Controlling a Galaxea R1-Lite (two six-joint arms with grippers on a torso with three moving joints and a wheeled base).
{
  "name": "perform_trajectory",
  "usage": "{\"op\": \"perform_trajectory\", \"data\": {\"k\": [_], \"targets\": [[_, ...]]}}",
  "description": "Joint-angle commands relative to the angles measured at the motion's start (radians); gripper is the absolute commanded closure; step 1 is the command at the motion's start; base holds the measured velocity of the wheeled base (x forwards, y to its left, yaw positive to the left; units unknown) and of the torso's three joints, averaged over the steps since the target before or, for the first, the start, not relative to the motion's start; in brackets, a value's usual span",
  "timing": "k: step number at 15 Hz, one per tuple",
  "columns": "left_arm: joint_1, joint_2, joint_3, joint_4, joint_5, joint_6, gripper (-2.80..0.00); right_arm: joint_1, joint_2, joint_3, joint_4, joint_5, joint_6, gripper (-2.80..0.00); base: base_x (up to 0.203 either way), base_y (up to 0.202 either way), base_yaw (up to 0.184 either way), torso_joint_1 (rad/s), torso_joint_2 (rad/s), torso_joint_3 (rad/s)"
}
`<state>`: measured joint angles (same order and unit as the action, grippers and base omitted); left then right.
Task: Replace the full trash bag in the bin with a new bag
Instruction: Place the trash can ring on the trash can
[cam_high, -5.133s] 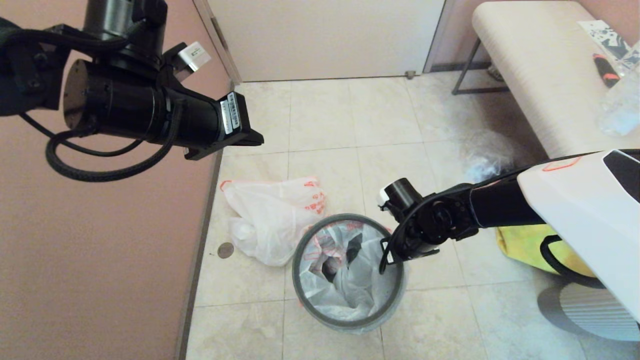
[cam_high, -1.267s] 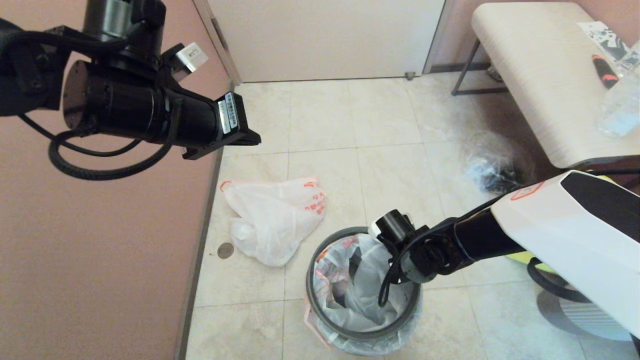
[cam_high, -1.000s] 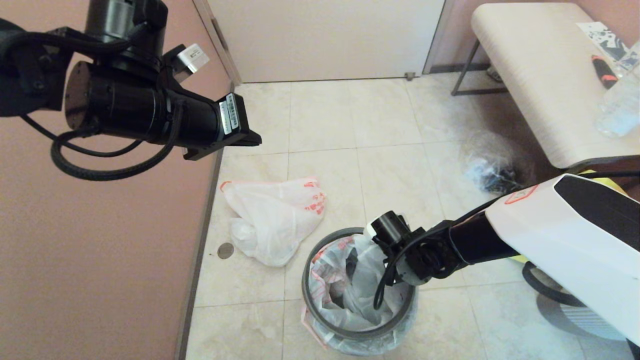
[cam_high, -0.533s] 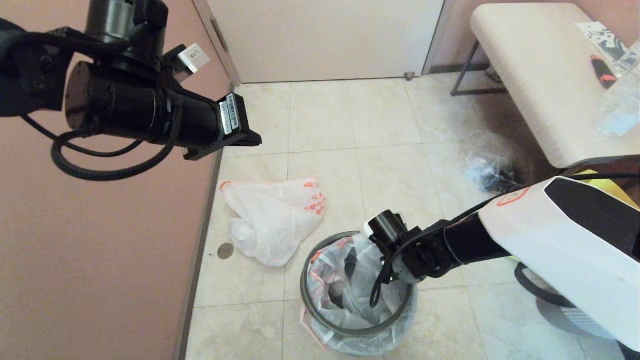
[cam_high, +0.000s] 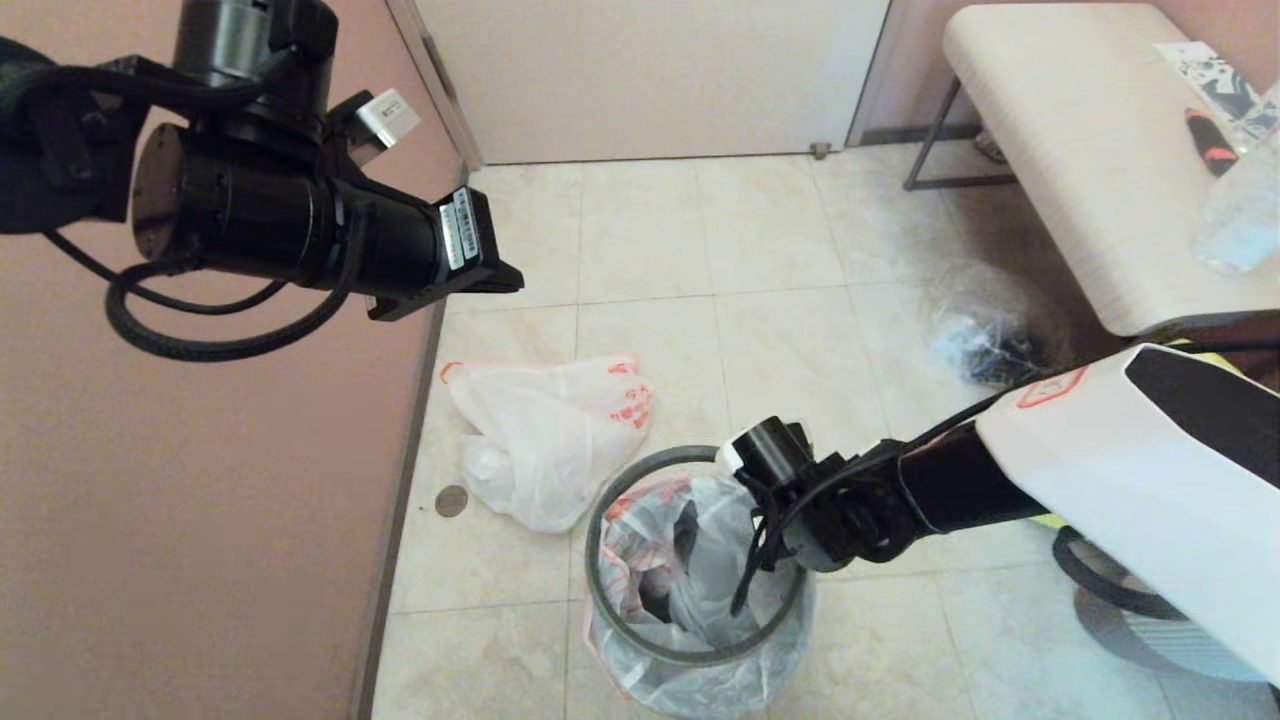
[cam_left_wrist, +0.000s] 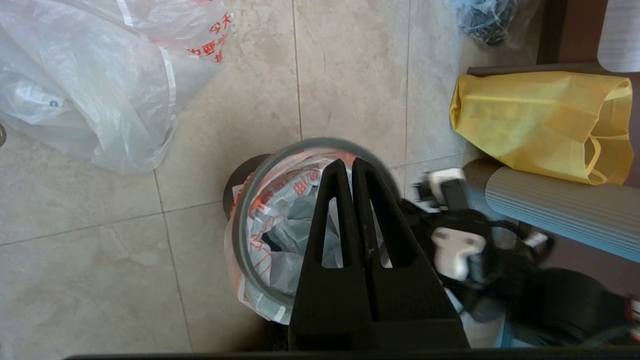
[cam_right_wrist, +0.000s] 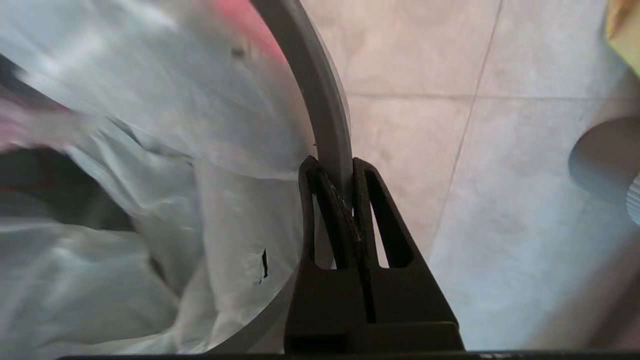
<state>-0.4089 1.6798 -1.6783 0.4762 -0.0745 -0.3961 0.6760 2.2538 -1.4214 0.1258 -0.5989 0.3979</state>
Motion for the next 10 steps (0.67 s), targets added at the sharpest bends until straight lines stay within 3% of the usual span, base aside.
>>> {"op": "perform_trajectory", "data": {"k": [1, 10], "targets": [[-0.001, 0.001, 0.0, 0.002, -0.002, -0.003, 0.0, 0.01, -0.071, 0.062, -0.058, -0.011, 0.002, 0.0, 0.0, 0.0, 0.0, 0.0, 0.0, 0.0], [-0.003, 0.012, 0.0, 0.002, -0.001, -0.003, 0.0, 0.045, -0.118, 0.259, -0.129, -0.019, 0.02, 0.0, 0.0, 0.0, 0.0, 0.0, 0.0, 0.0]]}}
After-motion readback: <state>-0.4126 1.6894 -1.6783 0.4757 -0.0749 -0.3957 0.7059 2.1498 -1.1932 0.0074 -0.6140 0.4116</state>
